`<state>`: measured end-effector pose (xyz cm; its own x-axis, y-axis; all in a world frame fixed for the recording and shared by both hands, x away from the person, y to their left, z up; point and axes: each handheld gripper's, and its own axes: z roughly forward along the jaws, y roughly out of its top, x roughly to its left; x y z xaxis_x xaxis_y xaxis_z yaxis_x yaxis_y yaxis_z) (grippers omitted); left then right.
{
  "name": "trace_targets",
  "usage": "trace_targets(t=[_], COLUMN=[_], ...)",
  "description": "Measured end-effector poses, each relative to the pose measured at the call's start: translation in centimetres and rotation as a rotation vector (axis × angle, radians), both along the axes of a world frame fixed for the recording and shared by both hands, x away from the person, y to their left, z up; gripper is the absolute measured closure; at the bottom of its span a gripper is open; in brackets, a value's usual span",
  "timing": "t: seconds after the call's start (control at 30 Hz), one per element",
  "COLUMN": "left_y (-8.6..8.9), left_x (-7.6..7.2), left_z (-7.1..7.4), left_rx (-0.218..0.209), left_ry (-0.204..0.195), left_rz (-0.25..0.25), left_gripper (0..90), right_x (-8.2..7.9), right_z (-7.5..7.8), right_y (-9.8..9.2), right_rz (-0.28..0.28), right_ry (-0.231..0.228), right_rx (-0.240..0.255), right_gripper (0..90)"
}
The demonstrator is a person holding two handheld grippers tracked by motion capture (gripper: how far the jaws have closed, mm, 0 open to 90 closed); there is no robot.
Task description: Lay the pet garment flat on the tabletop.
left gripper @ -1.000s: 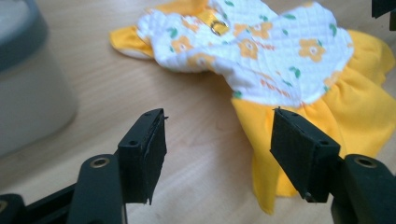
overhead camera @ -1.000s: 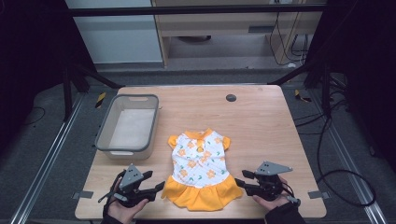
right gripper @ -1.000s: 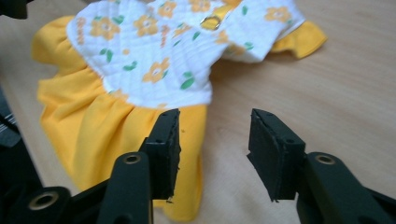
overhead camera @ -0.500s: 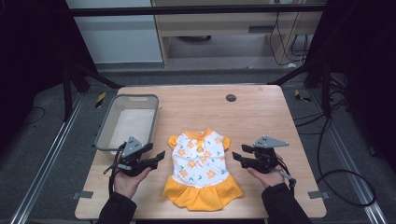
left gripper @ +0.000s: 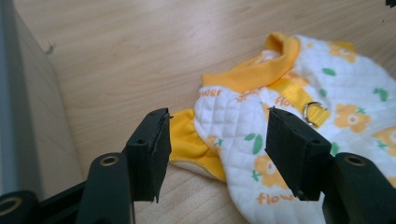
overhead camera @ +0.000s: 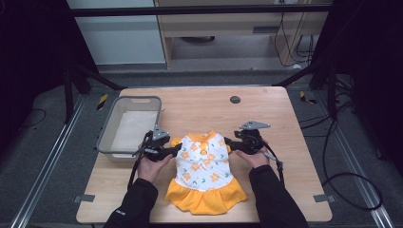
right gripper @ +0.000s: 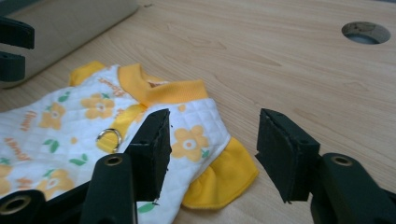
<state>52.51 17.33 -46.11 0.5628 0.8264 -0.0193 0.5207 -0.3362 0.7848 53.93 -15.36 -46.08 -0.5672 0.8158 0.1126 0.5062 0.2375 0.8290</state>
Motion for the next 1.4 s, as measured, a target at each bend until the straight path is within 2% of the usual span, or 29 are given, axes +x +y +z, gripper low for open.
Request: trace_targets(t=[0.07,0.2,0.27,0.33,0.4,0.53,0.67,0.8,0.97,1.07,1.1,1.17,1.4], left_y=[-0.3,-0.5,-0.4,-0.4,-0.5,-0.7,-1.2,-1.6,-1.5,-1.5,-1.5,-1.5,-1.5], left_x=[0.5,1.1,1.5,1.7,1.7,1.6,1.7,1.6,1.7,1.7,1.7,1.7,1.5], left_z=[-0.7,-1.5,-1.9,-2.2,-2.4,-2.8,-3.2,-3.3,-3.4,-3.3,-3.3,-3.3,-3.4], left_rx=[0.021,0.030,0.022,0.035,0.044,0.040,0.034,0.054,0.031,0.035,0.035,0.032,0.028], left_ry=[0.022,0.052,0.076,0.088,0.084,0.098,0.130,0.117,0.128,0.126,0.125,0.124,0.110], left_rz=[0.012,0.035,0.045,0.052,0.049,0.034,0.008,0.012,0.014,0.010,0.009,0.009,0.013], left_gripper=[40.5,44.1,48.0,51.2,54.2,62.9,73.3,78.2,85.5,86.8,87.1,87.6,88.1], right_x=[0.7,1.5,1.7,1.9,1.9,1.9,1.8,1.7,1.6,1.5,1.5,1.4,1.2], right_z=[-0.7,-2.1,-2.8,-3.2,-3.4,-3.6,-3.7,-3.7,-3.7,-3.7,-3.6,-3.4,-3.3], right_y=[0.3,0.8,1.0,1.0,1.0,1.3,1.6,1.8,1.9,2.0,1.9,1.7,1.8], right_rz=[-0.005,-0.005,-0.003,-0.001,0.003,0.015,0.038,0.034,0.030,0.030,0.031,0.030,0.035], right_ry=[0.015,0.049,0.052,0.064,0.073,0.098,0.114,0.119,0.120,0.115,0.111,0.111,0.096], right_rx=[-0.015,-0.052,-0.094,-0.091,-0.094,-0.097,-0.102,-0.112,-0.112,-0.113,-0.108,-0.077,-0.096], right_gripper=[47.1,46.9,48.8,52.6,55.8,65.4,76.5,80.7,84.6,86.5,90.0,90.0,88.3])
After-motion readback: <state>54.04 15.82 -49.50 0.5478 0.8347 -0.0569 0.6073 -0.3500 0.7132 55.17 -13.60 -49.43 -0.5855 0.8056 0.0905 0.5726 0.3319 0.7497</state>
